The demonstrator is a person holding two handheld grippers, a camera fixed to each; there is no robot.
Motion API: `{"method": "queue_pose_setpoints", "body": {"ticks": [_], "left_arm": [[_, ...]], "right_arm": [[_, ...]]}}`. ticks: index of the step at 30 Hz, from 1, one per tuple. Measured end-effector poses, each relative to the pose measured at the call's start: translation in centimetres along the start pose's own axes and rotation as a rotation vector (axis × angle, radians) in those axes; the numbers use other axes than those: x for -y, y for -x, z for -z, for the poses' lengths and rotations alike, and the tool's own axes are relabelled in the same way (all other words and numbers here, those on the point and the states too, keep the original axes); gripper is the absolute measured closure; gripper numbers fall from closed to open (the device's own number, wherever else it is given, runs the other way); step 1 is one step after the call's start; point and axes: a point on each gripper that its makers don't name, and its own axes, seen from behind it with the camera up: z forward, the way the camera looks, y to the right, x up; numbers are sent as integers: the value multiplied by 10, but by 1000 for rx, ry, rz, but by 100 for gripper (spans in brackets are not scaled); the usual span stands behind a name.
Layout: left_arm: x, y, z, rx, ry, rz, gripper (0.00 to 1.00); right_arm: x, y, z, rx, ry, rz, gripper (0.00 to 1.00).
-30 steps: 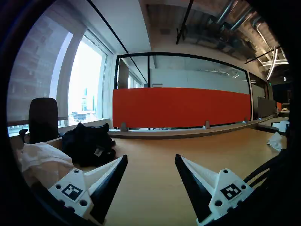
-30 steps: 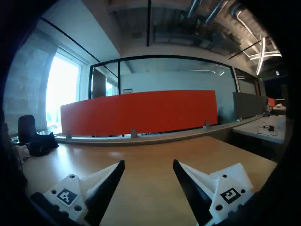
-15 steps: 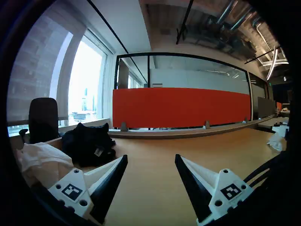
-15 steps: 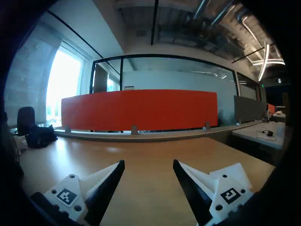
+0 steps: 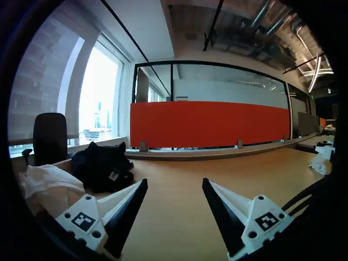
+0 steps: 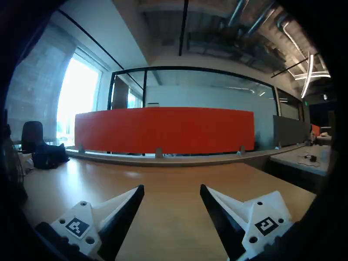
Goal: Fold towel
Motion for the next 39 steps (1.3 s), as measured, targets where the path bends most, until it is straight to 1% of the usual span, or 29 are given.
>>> {"method": "queue_pose_setpoints", "body": {"ticks": [8,39], "left_arm": [[1,0,0,0,0,0,7],[0,-1,0,0,0,0,7]], "right_arm": [[4,0,2,0,-13,0,0],[3,1,1,0,-11,0,1]]}}
